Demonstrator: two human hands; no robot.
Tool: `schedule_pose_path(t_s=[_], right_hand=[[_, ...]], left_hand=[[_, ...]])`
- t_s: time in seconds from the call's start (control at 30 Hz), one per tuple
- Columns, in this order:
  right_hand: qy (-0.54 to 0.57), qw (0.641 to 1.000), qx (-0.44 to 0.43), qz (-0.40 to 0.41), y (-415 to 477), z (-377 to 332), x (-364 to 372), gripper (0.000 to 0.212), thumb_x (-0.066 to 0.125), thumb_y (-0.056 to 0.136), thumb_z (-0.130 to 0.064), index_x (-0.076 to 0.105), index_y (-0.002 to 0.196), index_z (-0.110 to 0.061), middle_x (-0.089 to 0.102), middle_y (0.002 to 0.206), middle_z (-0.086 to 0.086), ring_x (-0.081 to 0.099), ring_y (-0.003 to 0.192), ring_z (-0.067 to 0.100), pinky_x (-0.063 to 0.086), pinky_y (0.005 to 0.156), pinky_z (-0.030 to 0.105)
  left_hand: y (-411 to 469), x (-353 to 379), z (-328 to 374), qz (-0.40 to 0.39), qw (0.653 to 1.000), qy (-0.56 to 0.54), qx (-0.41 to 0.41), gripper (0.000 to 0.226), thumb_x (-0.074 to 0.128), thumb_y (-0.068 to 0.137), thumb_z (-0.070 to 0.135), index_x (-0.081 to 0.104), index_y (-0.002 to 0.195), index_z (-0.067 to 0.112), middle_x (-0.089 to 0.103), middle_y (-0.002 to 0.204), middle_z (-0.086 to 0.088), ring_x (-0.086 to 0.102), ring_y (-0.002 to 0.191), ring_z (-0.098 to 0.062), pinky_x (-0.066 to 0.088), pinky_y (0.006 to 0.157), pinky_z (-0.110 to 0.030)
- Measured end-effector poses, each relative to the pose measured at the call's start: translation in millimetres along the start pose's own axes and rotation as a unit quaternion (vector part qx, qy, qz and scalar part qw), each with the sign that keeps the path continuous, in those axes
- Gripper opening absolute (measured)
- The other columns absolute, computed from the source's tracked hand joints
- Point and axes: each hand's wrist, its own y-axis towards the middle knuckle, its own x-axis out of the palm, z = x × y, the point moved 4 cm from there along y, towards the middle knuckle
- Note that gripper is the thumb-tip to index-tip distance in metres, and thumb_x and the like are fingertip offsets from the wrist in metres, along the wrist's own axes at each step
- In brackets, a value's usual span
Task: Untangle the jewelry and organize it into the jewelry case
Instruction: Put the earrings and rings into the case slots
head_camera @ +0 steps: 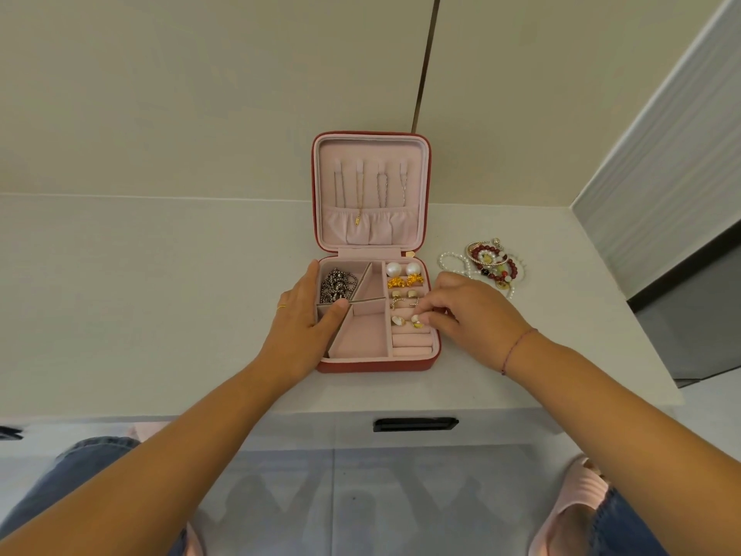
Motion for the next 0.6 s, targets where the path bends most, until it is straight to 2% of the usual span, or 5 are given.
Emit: schedule_pose_path(t_s=[0.17,0.23,0.33,0.47,0.6], right_hand=[[0.035,0.998,0.037,0.044,-2.1,2.1,-0.5,0.006,0.068,0.085,-0.022,0.07,0.09,-0.023,0.047,0.078,-0.009,0.047,0.069,0.008,0.038,0.066,0.024],[0.057,0.995,0.045,0.064,-3.0,3.6,-1.1,0.01,0.072,0.08,-0.018,0.065,0.082,-0.025,0.049,0.075,-0.01,0.046,0.066,0.004,0.038,0.063,0.022],[0.063,0.995,0.034,0.074,-4.7,0.9,0.7,0.007,0.071,0.081,-0.016,0.069,0.082,-0.022,0.049,0.076,-0.012,0.046,0.065,0.003,0.039,0.062,0.019],[0.061,0.992,-0.024,0.11,-9.3,-7.4,0.4,0.009,0.068,0.083,-0.016,0.072,0.09,-0.019,0.051,0.08,-0.009,0.05,0.068,0.007,0.044,0.067,0.026],[0.03,0.992,-0.049,0.115,-9.4,-7.9,5.5,0.01,0.072,0.081,-0.02,0.074,0.091,-0.02,0.047,0.079,-0.011,0.045,0.066,0.007,0.035,0.067,0.027]], left_hand=[[0.1,-1.6,-0.5,-0.005,1.0,0.001,0.01,0.048,0.044,0.098,0.041,0.029,0.143,0.034,0.047,0.139,0.006,0.038,0.128,-0.023,0.037,0.104,-0.043],[-0.4,-1.3,0.4,-0.004,1.0,0.002,0.007,0.05,0.044,0.098,0.039,0.027,0.144,0.033,0.044,0.142,0.007,0.035,0.13,-0.022,0.033,0.104,-0.037],[-3.1,-1.1,4.1,-0.002,1.0,0.001,0.0,0.054,0.043,0.099,0.033,0.02,0.148,0.028,0.038,0.142,0.009,0.028,0.135,-0.02,0.024,0.1,-0.028],[-2.1,-1.1,3.6,0.0,1.0,-0.004,0.004,0.052,0.043,0.099,0.033,0.021,0.146,0.031,0.039,0.144,0.006,0.029,0.134,-0.02,0.023,0.098,-0.027],[-2.4,-2.0,4.1,0.002,1.0,-0.012,0.013,0.049,0.044,0.099,0.034,0.022,0.143,0.037,0.039,0.135,0.015,0.03,0.129,-0.013,0.025,0.099,-0.027]])
